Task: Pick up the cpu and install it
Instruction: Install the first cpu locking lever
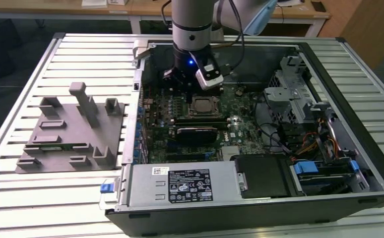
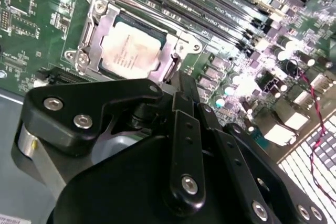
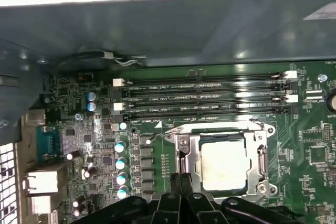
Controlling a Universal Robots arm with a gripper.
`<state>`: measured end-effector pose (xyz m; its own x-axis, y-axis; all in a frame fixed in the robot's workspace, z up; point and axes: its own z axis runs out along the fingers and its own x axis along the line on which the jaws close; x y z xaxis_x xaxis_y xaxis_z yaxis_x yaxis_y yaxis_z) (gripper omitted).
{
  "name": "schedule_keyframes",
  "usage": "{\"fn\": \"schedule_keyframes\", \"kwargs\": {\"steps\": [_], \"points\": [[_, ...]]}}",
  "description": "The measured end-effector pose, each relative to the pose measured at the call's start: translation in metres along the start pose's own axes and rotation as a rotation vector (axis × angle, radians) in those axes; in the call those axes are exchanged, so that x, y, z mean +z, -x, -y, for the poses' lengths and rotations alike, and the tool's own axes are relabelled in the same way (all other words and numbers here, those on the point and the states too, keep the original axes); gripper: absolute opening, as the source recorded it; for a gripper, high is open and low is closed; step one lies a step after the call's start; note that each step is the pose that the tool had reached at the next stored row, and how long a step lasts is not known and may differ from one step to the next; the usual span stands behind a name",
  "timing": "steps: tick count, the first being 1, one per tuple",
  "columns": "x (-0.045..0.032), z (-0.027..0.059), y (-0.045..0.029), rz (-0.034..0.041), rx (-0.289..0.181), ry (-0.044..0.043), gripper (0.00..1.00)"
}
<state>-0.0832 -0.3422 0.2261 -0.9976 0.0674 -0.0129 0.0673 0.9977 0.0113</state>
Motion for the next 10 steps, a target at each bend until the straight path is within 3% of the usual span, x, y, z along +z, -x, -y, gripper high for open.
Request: {"fn": "schedule_keyframes", "kwargs": {"steps": [10], "points": [[-0.0204,-0.0003,0.0002,0.0031,0.000,0.0003,0.11]]}}
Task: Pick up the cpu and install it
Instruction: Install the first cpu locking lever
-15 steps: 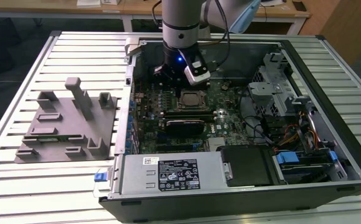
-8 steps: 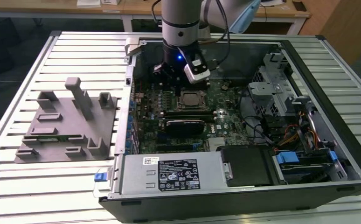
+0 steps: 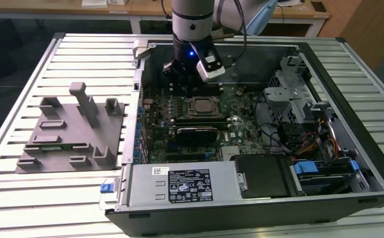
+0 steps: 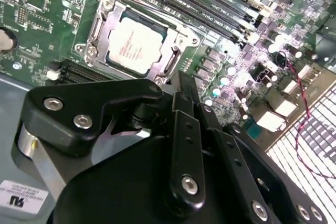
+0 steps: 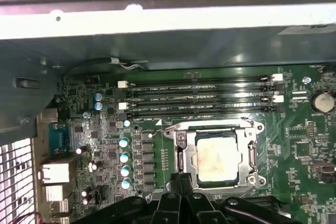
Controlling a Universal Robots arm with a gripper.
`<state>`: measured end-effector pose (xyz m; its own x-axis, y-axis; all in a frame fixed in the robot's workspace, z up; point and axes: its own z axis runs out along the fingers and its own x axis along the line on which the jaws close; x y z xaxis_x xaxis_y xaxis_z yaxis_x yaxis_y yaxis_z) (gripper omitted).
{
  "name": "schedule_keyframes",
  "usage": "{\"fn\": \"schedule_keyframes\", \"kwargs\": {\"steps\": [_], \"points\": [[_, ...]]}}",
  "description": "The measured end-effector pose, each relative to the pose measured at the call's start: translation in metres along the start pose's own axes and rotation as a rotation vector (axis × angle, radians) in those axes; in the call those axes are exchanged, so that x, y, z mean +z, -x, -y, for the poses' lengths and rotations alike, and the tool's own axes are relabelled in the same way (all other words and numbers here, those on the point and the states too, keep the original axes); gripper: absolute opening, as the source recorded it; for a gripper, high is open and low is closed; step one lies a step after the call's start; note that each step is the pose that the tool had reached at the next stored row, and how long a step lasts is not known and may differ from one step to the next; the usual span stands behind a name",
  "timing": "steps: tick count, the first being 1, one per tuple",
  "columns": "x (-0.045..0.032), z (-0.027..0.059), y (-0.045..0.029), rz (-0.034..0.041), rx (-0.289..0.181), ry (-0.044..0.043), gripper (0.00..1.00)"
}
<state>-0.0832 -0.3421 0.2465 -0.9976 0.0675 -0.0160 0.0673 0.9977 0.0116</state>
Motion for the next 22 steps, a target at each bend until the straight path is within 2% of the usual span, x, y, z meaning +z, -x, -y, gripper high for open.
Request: {"fn": "schedule_keyframes", "kwargs": {"steps": [3,8,11,12,13,14,17,22], "points": [[-0.0004,0.0001,-0.0012,0.0014,0.000,0.0003,0.11],[-0.0007,0.0012,-0.0169,0.0059,0.001,0.0005,0.11],[-0.0008,0.0015,-0.0228,0.0066,0.001,0.0009,0.11],[-0.0008,0.0016,-0.0234,0.0066,0.001,0.0029,0.11],[-0.0008,0.0016,-0.0239,0.0061,0.001,0.0095,0.11],[-0.0008,0.0017,-0.0245,0.0054,0.001,0.0209,0.11],[-0.0009,0.0019,-0.0270,0.0026,0.002,0.0662,0.11],[-0.0009,0.0025,-0.0303,-0.0030,0.004,0.1528,0.11]]}}
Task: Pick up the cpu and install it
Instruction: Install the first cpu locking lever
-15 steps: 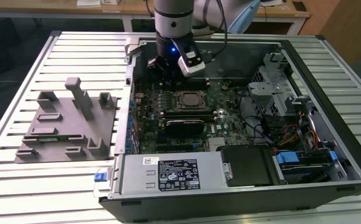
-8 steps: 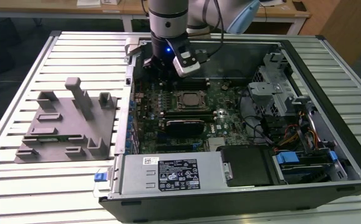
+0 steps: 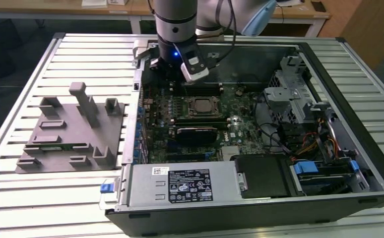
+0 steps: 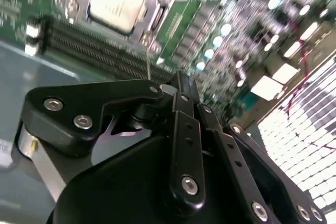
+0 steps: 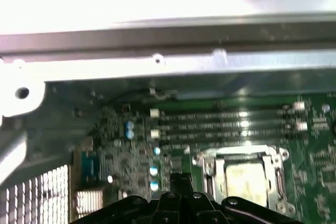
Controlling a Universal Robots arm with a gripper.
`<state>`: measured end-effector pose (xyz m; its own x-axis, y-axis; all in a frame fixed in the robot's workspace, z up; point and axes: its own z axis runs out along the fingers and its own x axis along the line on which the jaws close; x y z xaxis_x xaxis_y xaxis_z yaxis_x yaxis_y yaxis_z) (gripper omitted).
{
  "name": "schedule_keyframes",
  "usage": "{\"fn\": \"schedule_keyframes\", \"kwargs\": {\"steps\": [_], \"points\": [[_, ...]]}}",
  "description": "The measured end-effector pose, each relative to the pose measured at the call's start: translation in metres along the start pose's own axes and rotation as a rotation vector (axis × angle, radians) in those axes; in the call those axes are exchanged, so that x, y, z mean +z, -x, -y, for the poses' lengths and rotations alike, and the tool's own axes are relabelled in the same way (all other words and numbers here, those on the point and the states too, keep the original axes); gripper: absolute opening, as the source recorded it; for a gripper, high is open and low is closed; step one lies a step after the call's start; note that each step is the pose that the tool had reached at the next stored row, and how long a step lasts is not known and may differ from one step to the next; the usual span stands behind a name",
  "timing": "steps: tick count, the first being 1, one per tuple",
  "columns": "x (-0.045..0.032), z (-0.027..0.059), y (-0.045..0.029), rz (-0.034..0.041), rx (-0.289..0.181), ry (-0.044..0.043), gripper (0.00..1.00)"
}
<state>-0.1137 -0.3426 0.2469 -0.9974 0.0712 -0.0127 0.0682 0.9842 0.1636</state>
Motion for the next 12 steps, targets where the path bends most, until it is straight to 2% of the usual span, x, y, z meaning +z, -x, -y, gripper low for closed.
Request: {"fn": "schedule_keyframes", "kwargs": {"steps": [1,2,5,6,7,12], "points": [[0.0000,0.0001,-0.0005,-0.0015,0.001,0.0192,0.11],[0.0000,0.0003,-0.0008,-0.0025,0.001,0.0343,0.11],[-0.0002,0.0007,-0.0011,-0.0055,0.002,0.0769,0.11],[-0.0002,0.0008,-0.0011,-0.0061,0.002,0.0866,0.11],[-0.0002,0.0009,-0.0011,-0.0063,0.002,0.0906,0.11],[-0.0002,0.0009,-0.0006,-0.0065,0.002,0.0919,0.11]]}}
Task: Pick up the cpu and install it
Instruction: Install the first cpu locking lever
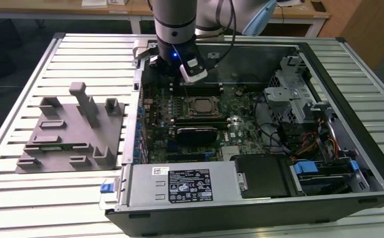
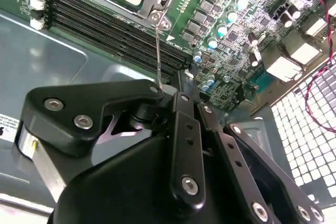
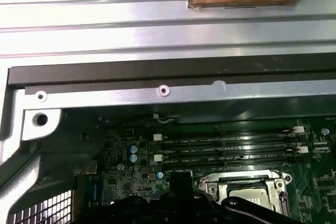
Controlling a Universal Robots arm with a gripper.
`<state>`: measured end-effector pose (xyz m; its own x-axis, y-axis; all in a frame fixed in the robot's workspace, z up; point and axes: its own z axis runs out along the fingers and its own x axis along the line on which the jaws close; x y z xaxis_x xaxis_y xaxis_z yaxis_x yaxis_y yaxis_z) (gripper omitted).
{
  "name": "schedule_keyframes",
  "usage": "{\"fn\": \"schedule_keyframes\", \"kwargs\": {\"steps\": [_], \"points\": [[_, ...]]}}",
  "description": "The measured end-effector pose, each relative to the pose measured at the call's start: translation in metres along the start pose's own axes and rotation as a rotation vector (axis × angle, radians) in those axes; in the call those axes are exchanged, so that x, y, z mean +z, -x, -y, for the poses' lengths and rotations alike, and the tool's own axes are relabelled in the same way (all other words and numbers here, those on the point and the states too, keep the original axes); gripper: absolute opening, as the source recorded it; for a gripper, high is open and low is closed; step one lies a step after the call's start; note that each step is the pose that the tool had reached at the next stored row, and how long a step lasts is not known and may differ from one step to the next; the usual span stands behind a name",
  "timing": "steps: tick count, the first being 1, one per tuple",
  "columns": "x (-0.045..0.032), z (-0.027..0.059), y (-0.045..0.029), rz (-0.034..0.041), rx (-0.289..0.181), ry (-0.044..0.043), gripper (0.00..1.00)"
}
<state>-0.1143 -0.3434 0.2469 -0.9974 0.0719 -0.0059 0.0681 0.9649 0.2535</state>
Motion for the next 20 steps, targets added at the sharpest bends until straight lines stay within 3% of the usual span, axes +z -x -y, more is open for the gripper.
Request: {"fn": "schedule_keyframes", "kwargs": {"steps": [3,14,20], "points": [[0.0001,-0.0004,0.0061,-0.0013,0.001,-0.0001,0.11],[0.0010,-0.0028,0.0403,-0.0088,0.002,-0.0007,0.11],[0.0011,-0.0030,0.0440,-0.0096,0.003,-0.0008,0.11]]}}
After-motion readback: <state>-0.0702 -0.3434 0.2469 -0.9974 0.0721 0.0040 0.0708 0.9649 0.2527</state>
